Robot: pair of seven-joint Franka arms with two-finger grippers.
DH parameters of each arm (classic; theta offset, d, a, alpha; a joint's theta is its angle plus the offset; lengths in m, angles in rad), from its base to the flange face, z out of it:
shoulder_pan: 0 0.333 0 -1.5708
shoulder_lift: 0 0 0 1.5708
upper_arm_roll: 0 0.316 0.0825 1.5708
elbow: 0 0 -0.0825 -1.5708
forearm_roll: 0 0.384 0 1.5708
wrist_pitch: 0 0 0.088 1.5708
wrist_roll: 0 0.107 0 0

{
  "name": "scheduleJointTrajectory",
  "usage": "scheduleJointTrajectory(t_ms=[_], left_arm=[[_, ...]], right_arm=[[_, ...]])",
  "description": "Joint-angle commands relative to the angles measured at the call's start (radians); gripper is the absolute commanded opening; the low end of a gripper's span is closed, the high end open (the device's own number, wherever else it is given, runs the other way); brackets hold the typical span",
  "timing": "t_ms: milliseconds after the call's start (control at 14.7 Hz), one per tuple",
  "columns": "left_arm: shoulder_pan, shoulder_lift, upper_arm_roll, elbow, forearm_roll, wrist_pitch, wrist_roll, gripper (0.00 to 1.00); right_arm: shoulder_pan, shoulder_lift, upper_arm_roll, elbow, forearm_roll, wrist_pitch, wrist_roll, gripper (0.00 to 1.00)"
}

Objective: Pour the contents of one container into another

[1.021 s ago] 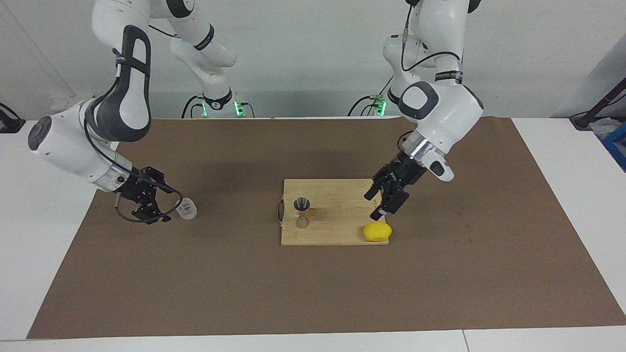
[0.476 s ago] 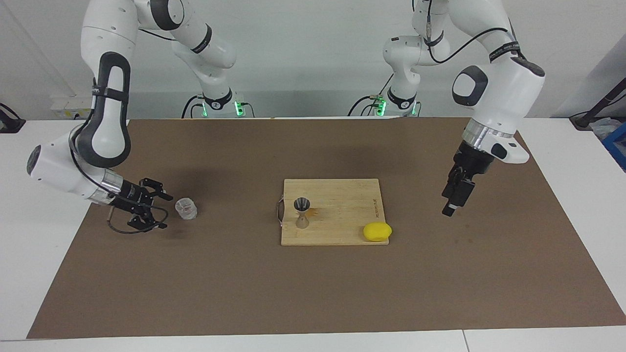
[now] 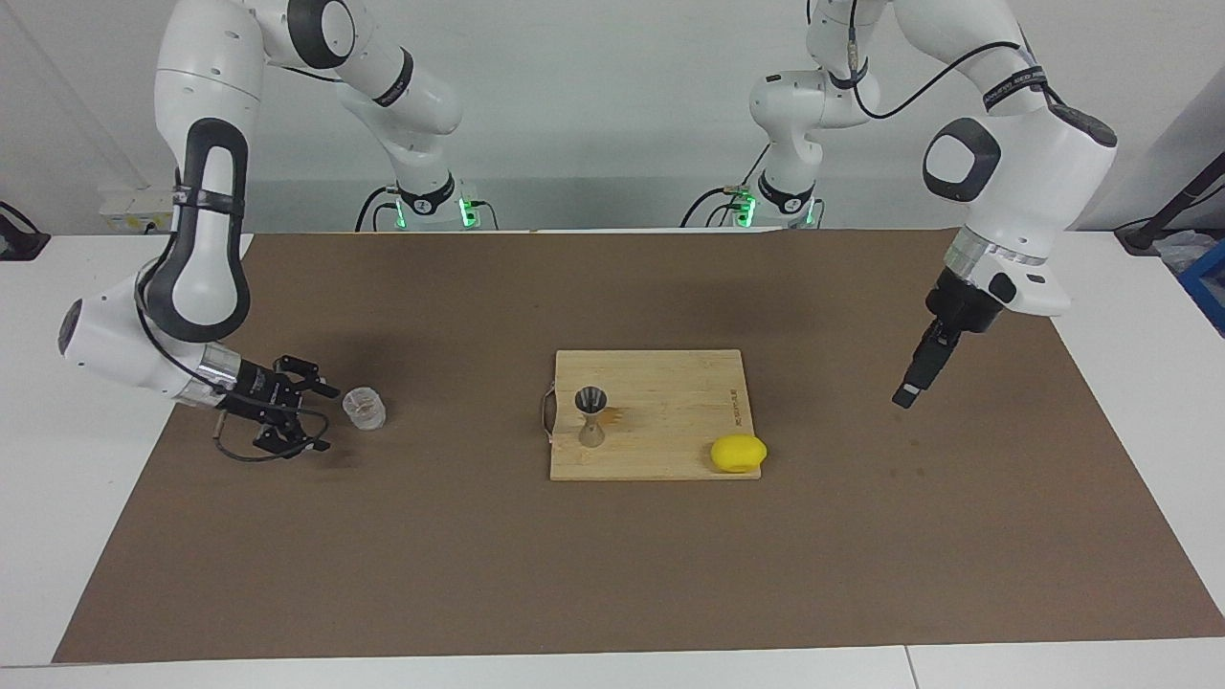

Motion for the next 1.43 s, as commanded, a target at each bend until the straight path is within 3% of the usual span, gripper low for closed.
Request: scheduleJointTrajectory(t_ms=[0, 204, 476, 885, 1157, 1361], left_arm=[[-0.038, -0.040, 0.007, -0.019, 0.081, -0.127, 0.168, 1.00], [-0.056, -0.073, 0.013, -0.007, 0.101, -0.264, 0.325, 1.00], [-0.044, -0.133, 0.013, 0.029, 0.099, -0.379, 0.334, 1.00], [-0.024, -0.124, 0.012, 0.220, 0.087, -0.585, 0.334, 1.00], [-0.026, -0.132, 0.013, 0.224, 0.088, -0.610, 0.388, 1.00], [-0.033, -0.166, 0.012, 0.153, 0.088, -0.564, 0.379, 1.00]], right_arm=[[-0.002, -0.016, 0.006, -0.050, 0.039, 0.022, -0.044, 1.00], [0.009, -0.016, 0.006, -0.055, 0.052, 0.050, -0.067, 1.00], [0.009, -0.029, 0.009, -0.099, 0.081, 0.061, -0.078, 1.00], [0.010, -0.035, 0.015, -0.111, 0.081, 0.038, -0.075, 1.00], [0.012, -0.049, 0.015, -0.142, 0.134, 0.042, -0.075, 1.00], [0.012, -0.052, 0.017, -0.156, 0.135, 0.050, -0.077, 1.00]])
